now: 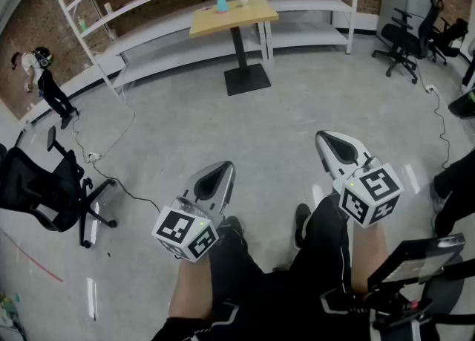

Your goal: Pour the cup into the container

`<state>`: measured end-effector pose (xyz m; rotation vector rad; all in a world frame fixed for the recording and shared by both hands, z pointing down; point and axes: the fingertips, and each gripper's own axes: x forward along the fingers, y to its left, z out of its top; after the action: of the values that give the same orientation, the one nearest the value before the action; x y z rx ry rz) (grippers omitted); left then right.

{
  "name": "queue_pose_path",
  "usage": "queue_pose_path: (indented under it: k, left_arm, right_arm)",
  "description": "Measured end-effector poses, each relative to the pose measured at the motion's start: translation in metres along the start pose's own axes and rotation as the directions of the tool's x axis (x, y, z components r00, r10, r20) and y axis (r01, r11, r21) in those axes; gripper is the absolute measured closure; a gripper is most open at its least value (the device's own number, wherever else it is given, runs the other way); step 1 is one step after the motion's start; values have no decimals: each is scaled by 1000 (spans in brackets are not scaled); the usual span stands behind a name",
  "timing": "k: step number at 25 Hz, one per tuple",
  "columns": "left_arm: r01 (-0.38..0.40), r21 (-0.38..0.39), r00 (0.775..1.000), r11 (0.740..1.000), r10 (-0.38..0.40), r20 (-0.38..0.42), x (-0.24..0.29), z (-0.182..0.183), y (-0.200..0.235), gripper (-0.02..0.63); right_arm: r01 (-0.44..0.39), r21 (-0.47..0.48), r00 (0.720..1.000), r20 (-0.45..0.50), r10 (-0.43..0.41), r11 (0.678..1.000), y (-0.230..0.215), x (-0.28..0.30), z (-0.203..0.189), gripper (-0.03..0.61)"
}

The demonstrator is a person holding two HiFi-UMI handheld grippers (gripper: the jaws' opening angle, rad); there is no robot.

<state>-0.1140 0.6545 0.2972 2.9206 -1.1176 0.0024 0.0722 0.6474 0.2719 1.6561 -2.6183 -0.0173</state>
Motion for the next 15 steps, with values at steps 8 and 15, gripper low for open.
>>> queue_pose_path:
  k: [8, 15]
  left_arm:
    - [-15, 2, 1000, 1000, 15, -9, -5, -3, 2, 612]
    - [-5, 6, 1000, 1000, 5, -13, -1, -6, -1, 612]
  right_arm:
    - [-7, -5, 1000, -4, 7, 1000, 4, -1, -1, 577]
    - [-5, -10, 1000, -4, 5, 1000, 0, -2, -1, 577]
